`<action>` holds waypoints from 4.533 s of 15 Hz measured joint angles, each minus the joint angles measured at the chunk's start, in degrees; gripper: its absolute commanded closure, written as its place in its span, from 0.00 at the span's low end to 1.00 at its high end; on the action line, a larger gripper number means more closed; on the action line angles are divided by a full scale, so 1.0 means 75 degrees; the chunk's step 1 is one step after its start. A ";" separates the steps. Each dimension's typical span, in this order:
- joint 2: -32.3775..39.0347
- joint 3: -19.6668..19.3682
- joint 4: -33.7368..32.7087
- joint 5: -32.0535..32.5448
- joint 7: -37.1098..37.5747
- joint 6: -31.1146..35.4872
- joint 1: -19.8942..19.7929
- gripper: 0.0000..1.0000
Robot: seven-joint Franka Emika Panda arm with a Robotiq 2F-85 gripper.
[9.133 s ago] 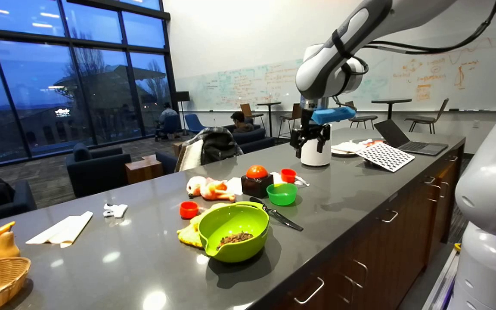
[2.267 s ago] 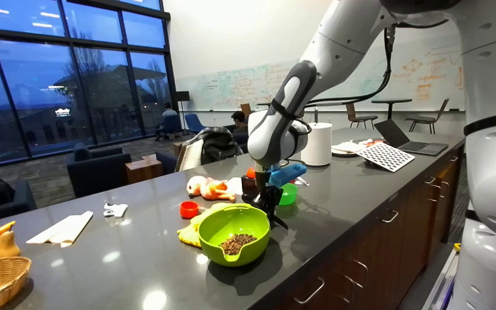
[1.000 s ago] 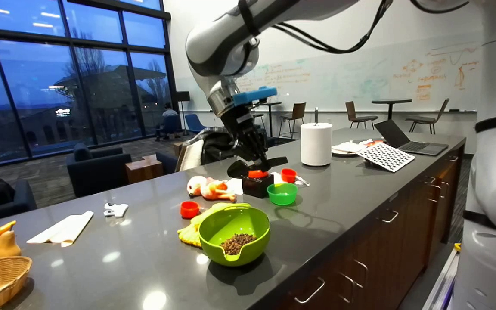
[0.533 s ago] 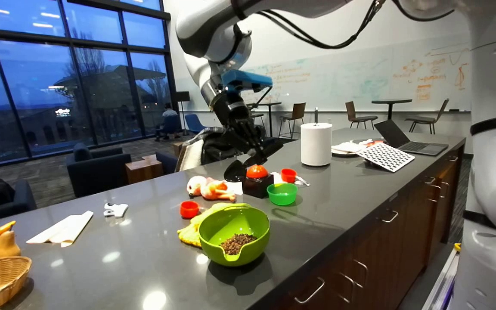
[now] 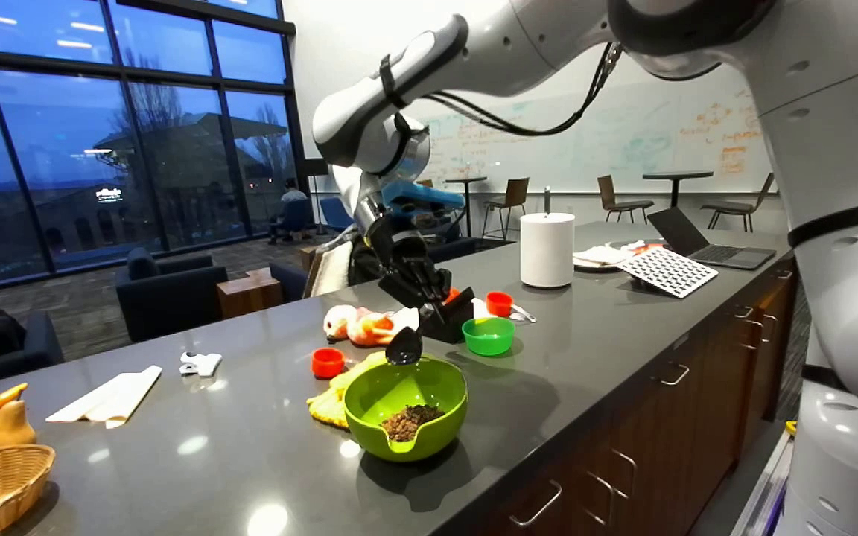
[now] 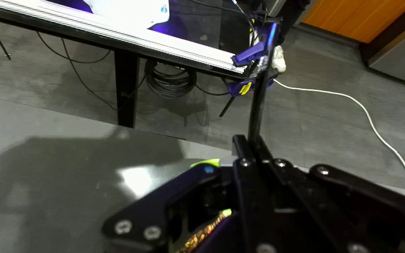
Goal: Use the black spoon to stir in the green bowl
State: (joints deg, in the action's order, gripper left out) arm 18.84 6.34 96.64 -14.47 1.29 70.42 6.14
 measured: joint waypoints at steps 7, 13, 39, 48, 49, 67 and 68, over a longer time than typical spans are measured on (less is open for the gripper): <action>0.1204 -0.0080 -0.0503 -0.0398 -0.0817 0.0101 -0.0356 0.99; 0.1829 -0.0073 -0.1028 -0.0424 -0.1246 0.0068 -0.0406 0.67; 0.1353 -0.0083 -0.0967 0.1456 0.0961 0.2669 0.0538 0.00; 0.0436 -0.0193 0.0037 0.1787 0.2803 0.2472 0.0719 0.00; 0.0264 -0.0205 0.0245 0.1854 0.2868 0.2370 0.0719 0.00; -0.1379 -0.0219 0.3022 0.1266 0.0104 0.3775 0.0142 0.00; -0.1419 -0.0216 0.3025 0.1218 -0.0326 0.3813 0.0125 0.00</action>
State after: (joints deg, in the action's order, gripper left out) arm 8.20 4.72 119.33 -5.33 -1.15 99.02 7.08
